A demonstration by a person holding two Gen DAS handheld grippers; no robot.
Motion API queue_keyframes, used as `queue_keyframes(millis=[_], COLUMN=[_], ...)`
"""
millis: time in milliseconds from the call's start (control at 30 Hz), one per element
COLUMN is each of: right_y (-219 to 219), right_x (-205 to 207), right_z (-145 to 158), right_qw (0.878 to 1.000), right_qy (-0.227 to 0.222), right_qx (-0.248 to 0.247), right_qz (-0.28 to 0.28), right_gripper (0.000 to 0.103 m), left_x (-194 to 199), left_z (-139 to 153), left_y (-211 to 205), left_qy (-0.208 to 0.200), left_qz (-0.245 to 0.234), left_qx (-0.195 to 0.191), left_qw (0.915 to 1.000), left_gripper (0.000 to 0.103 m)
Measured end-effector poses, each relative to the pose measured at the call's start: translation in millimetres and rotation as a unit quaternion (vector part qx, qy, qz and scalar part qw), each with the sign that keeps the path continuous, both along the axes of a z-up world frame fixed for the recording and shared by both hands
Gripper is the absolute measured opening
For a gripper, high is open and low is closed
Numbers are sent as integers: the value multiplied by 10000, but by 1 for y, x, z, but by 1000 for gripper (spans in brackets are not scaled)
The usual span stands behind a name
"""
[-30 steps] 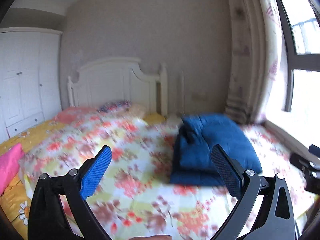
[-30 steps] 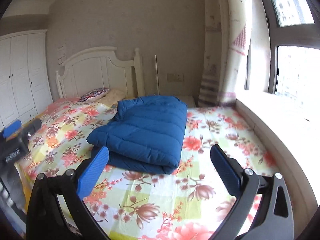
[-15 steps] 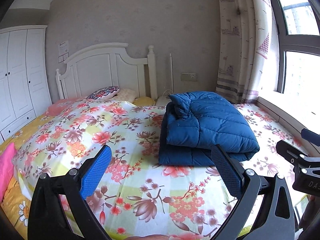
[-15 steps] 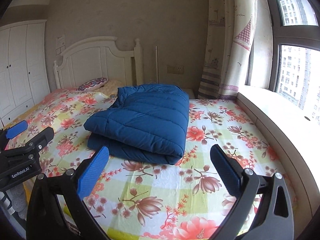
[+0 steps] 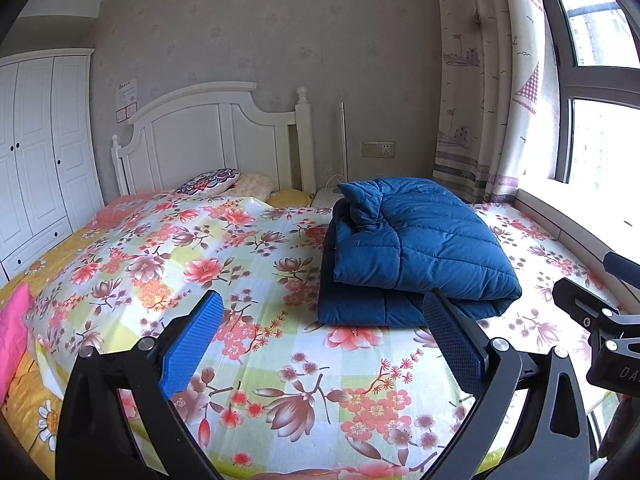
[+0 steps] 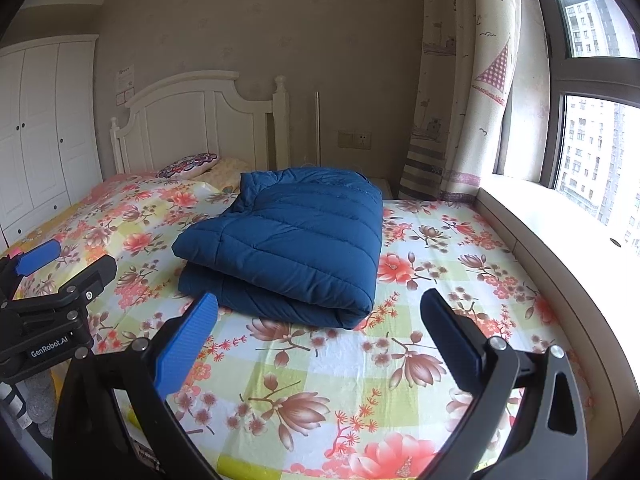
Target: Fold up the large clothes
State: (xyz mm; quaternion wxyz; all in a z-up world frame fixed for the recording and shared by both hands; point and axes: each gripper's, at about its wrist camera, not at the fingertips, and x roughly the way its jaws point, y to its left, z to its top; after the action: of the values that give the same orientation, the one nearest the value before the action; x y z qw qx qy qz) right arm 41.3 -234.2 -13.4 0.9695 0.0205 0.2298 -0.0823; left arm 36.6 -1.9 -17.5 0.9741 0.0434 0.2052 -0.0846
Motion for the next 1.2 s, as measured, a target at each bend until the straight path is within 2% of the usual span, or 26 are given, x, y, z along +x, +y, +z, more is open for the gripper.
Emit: queue_keyframes(millis=[1200], right_y=[-3], right_x=[-3], right_z=[7], right_qw=[9994], right_qy=[-197], right_qx=[-280], right_qz=[86], right_gripper=[101], left_x=[-2], left_z=[-3], left_y=[3], left_qy=[-26], left_qz=[-8], left_qx=[28], left_qw=[10000], left_gripper=[98])
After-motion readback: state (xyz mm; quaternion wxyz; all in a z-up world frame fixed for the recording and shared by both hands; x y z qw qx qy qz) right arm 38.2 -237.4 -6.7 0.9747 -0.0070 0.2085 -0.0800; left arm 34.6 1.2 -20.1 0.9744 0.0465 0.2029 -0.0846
